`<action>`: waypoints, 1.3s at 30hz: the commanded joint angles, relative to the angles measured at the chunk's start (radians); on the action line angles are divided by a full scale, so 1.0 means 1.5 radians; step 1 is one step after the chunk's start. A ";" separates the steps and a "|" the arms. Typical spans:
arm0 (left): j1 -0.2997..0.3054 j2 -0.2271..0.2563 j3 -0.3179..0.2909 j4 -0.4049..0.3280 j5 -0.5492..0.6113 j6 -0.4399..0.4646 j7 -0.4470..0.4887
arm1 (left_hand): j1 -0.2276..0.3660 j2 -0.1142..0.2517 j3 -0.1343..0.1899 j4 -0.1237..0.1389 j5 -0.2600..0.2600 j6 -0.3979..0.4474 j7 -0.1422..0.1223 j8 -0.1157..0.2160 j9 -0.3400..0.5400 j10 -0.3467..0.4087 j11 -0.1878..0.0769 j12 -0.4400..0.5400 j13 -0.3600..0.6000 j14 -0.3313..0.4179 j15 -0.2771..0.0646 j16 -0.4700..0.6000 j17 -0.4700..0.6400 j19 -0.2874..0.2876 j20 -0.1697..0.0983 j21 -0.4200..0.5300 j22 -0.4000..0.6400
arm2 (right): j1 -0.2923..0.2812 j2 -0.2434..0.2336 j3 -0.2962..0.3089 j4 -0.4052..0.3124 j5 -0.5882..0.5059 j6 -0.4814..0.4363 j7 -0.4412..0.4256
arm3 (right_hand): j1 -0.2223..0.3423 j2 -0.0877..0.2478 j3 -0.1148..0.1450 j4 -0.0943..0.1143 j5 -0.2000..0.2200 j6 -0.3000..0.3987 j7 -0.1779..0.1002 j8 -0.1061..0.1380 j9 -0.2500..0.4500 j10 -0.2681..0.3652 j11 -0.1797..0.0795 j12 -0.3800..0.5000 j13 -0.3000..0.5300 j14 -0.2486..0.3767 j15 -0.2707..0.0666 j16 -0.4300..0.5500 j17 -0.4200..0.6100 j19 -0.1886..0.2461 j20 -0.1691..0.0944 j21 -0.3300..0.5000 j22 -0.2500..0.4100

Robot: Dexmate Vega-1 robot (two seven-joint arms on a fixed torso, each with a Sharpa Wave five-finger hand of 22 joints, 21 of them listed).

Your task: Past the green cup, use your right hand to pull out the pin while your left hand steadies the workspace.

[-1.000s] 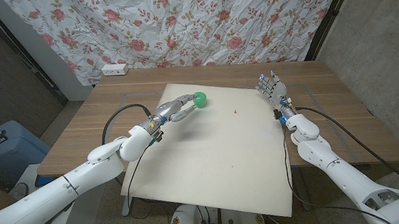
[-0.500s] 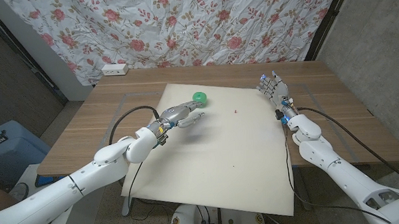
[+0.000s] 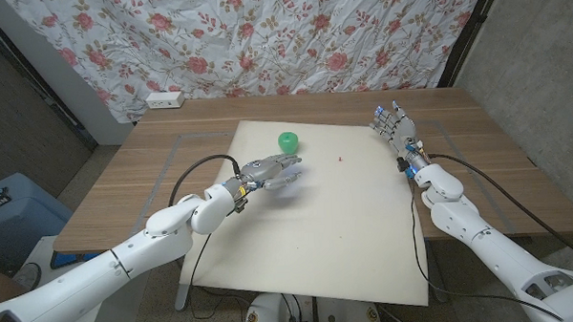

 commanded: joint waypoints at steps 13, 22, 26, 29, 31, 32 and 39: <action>-0.016 0.011 0.021 0.019 -0.007 0.004 -0.058 | -0.005 0.058 -0.011 0.001 0.001 -0.016 -0.003 -0.001 0.002 -0.008 -0.002 0.001 0.002 -0.008 -0.061 0.000 0.002 -0.010 -0.107 0.002 0.001 | 0.011 0.010 -0.004 0.015 -0.006 0.005 -0.003 | -0.004 0.001 0.006 0.002 0.002 0.003 0.000 0.004 0.002 0.003 0.002 0.005 0.001 0.005 0.001 0.004 -0.003 0.004 -0.005 0.004 0.002; -0.023 0.015 0.024 0.024 -0.012 0.003 -0.075 | -0.004 0.061 -0.017 0.000 0.002 -0.027 -0.004 -0.003 0.002 -0.010 -0.001 0.002 0.002 -0.007 -0.061 0.002 0.002 -0.018 -0.107 0.002 0.001 | 0.015 0.011 -0.009 0.019 -0.013 0.009 -0.001 | -0.005 0.001 0.006 0.002 0.002 0.003 -0.001 0.004 0.002 0.006 0.000 0.006 0.001 0.006 -0.006 0.005 -0.006 0.005 -0.009 0.004 0.002; -0.023 0.017 0.025 0.023 -0.010 0.002 -0.077 | -0.004 0.062 -0.020 0.000 0.003 -0.031 -0.004 -0.002 0.002 -0.007 -0.003 0.004 0.002 -0.001 -0.062 0.005 0.002 -0.025 -0.106 0.001 0.001 | 0.013 0.005 -0.011 0.012 -0.020 0.007 -0.003 | -0.005 0.000 0.007 0.002 0.002 0.005 -0.001 0.005 0.002 0.008 -0.002 0.006 0.001 0.007 -0.006 0.005 -0.008 0.005 -0.013 0.005 0.002; -0.022 0.018 0.026 0.021 -0.008 0.006 -0.081 | -0.004 0.063 -0.022 0.000 0.003 -0.031 -0.003 -0.001 0.002 -0.006 -0.003 0.005 0.002 0.000 -0.061 0.005 0.001 -0.030 -0.105 0.000 0.001 | 0.012 0.000 -0.013 0.007 -0.026 0.008 -0.003 | -0.005 0.000 0.007 0.001 0.002 0.005 -0.001 0.005 0.002 0.008 -0.001 0.006 0.001 0.007 -0.009 0.005 -0.009 0.005 -0.014 0.004 0.002; -0.022 0.020 0.028 0.019 -0.006 0.008 -0.086 | -0.003 0.063 -0.022 0.000 0.003 -0.031 -0.003 -0.001 0.002 -0.005 -0.002 0.005 0.002 0.000 -0.061 0.005 0.001 -0.031 -0.105 0.000 0.001 | 0.012 -0.004 -0.016 0.004 -0.034 0.010 -0.003 | -0.005 0.000 0.007 0.001 0.002 0.006 0.000 0.005 0.002 0.008 -0.002 0.006 0.001 0.008 -0.009 0.005 -0.009 0.005 -0.014 0.004 0.002; -0.022 0.020 0.028 0.018 -0.006 0.008 -0.089 | -0.003 0.063 -0.023 0.000 0.003 -0.032 -0.004 -0.001 0.002 -0.005 -0.002 0.006 0.002 0.001 -0.061 0.005 0.001 -0.032 -0.104 0.001 0.001 | 0.011 -0.008 -0.018 0.001 -0.041 0.010 -0.006 | -0.004 0.000 0.008 0.001 0.002 0.006 -0.001 0.005 0.002 0.008 -0.002 0.006 0.001 0.008 -0.008 0.005 -0.009 0.004 -0.014 0.004 0.002; -0.024 0.025 0.029 0.012 -0.006 0.015 -0.107 | -0.003 0.065 -0.026 0.000 0.003 -0.026 0.000 0.003 0.002 -0.004 -0.002 0.006 0.002 0.001 -0.061 0.005 0.001 -0.038 -0.103 0.001 0.001 | 0.010 -0.033 -0.031 -0.023 -0.082 0.005 -0.018 | -0.002 0.000 0.010 -0.002 0.002 0.010 -0.008 0.006 0.002 0.011 -0.001 0.007 0.001 0.009 -0.006 0.005 -0.013 0.002 -0.014 0.003 0.001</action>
